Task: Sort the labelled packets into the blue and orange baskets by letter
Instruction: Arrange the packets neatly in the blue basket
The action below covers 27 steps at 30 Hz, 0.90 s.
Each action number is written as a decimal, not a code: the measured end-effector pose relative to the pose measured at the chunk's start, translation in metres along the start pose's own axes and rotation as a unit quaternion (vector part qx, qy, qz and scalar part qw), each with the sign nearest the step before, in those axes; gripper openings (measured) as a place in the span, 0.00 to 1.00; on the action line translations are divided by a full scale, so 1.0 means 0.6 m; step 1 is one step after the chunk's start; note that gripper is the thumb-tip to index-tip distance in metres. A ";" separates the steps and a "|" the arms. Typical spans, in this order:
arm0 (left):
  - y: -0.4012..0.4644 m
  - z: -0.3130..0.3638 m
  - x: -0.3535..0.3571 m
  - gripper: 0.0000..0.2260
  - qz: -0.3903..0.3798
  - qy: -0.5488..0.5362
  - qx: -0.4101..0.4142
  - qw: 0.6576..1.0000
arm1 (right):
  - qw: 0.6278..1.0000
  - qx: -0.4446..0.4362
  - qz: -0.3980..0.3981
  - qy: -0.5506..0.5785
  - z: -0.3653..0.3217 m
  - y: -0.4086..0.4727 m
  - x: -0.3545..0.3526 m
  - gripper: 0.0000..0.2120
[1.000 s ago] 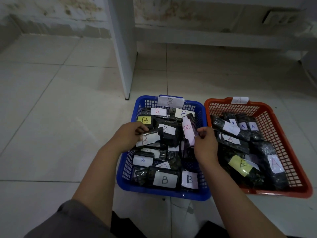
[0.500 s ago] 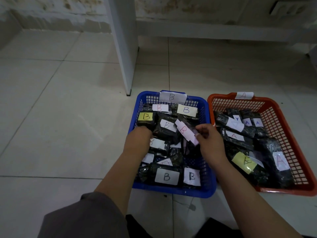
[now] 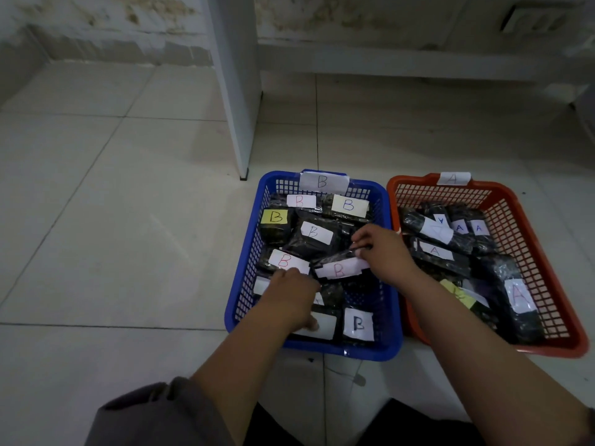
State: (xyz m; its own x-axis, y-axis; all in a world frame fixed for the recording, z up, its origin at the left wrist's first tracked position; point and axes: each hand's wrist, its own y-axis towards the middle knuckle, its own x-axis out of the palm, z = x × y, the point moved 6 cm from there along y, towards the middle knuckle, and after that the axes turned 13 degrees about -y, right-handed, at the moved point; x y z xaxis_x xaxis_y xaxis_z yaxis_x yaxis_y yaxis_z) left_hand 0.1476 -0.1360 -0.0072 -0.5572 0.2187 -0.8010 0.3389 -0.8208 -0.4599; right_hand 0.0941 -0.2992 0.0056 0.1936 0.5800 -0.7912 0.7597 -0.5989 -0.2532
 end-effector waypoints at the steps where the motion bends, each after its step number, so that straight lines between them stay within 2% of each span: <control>1: 0.001 -0.003 -0.003 0.26 0.008 -0.007 0.002 1.000 | 0.999 -0.006 0.004 -0.042 0.005 0.005 0.009 0.14; 5: -0.007 -0.010 0.002 0.27 -0.024 -0.054 -0.011 0.998 | 0.963 -0.037 0.037 -0.265 0.012 0.009 0.025 0.11; 7: -0.014 -0.007 0.004 0.28 -0.041 -0.077 -0.009 0.996 | 0.942 -0.083 0.032 -0.323 0.002 0.005 0.033 0.12; 9: -0.021 -0.003 0.003 0.27 -0.052 -0.110 -0.002 0.993 | 0.942 -0.118 0.003 -0.316 -0.005 -0.001 0.045 0.13; 12: -0.031 -0.003 -0.011 0.25 -0.047 -0.155 0.001 0.987 | 0.958 -0.112 -0.012 -0.265 -0.005 -0.005 0.050 0.15; 16: -0.043 -0.013 -0.027 0.27 -0.079 -0.222 -0.003 0.972 | 0.965 -0.123 -0.039 -0.229 -0.011 -0.010 0.066 0.08; 20: -0.043 -0.009 -0.009 0.29 -0.117 -0.163 -0.009 0.980 | 0.946 -0.150 -0.007 -0.288 -0.018 -0.013 0.066 0.08; 24: -0.035 0.003 0.008 0.32 -0.132 -0.088 -0.018 0.987 | 0.943 -0.145 0.082 -0.287 -0.016 -0.004 0.029 0.11; 27: -0.033 0.008 0.006 0.29 -0.144 -0.056 -0.022 0.988 | 0.934 -0.144 0.068 -0.320 -0.017 0.004 0.024 0.13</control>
State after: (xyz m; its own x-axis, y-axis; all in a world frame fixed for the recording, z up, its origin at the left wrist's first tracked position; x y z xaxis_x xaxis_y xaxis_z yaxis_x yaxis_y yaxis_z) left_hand 0.1349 -0.1216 0.0007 -0.7155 0.3771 -0.5882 0.1858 -0.7089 -0.6804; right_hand 0.1052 -0.2868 -0.0012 -0.0401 0.0053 -0.9992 0.9080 -0.4172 -0.0386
